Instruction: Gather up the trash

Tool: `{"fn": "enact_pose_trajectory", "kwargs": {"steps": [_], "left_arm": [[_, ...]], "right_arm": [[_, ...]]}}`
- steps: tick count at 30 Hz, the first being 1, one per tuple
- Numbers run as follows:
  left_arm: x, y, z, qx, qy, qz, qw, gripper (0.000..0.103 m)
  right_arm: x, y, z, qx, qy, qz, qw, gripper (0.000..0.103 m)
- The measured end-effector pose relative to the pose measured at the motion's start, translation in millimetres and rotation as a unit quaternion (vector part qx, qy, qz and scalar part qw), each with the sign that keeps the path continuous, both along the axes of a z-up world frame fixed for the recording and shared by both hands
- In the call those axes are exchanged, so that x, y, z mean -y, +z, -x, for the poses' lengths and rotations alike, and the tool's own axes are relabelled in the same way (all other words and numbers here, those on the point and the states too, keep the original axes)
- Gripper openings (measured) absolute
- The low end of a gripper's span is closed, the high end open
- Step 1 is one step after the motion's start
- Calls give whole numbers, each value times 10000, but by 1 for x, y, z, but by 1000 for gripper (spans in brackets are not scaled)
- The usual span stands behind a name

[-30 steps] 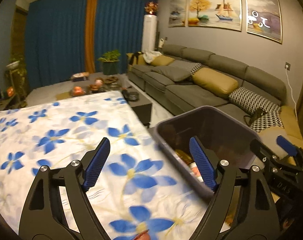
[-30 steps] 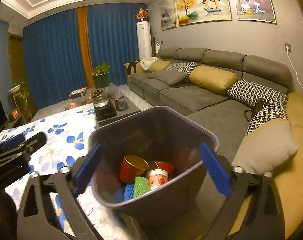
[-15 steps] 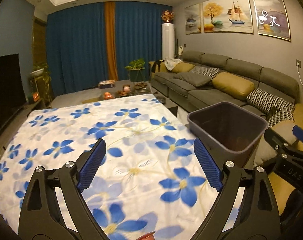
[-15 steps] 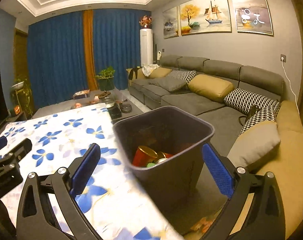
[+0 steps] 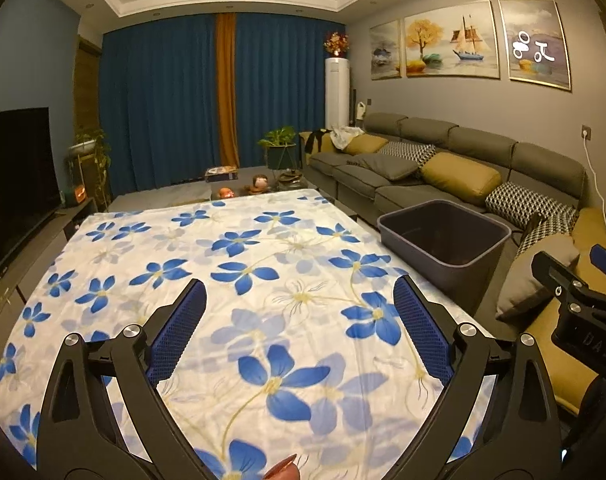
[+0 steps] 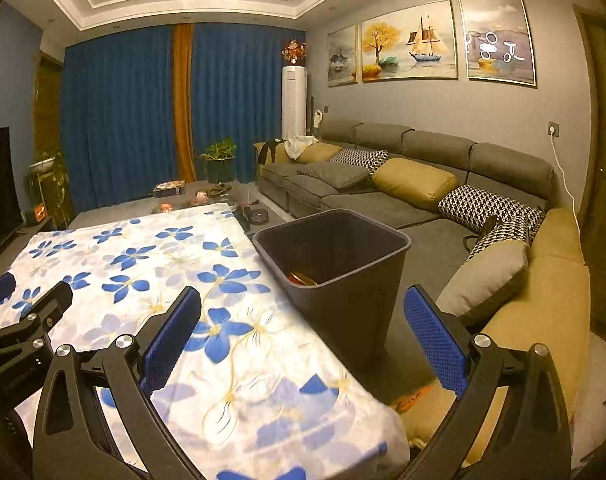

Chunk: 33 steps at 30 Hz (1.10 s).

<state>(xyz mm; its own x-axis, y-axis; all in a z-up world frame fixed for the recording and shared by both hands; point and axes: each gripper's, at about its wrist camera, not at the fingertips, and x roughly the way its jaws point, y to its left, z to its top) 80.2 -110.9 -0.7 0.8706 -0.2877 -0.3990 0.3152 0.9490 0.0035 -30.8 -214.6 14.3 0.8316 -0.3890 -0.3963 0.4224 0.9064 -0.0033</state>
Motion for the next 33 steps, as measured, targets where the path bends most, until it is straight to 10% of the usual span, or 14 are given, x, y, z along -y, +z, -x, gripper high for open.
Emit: {"fn": "enact_pose_trajectory", "kwargs": {"steps": [33], "left_arm": [[-29,10,26,12,115,236,9997,93]], "right_arm": [[-35,7,20,169,251,225,9993,97]]}}
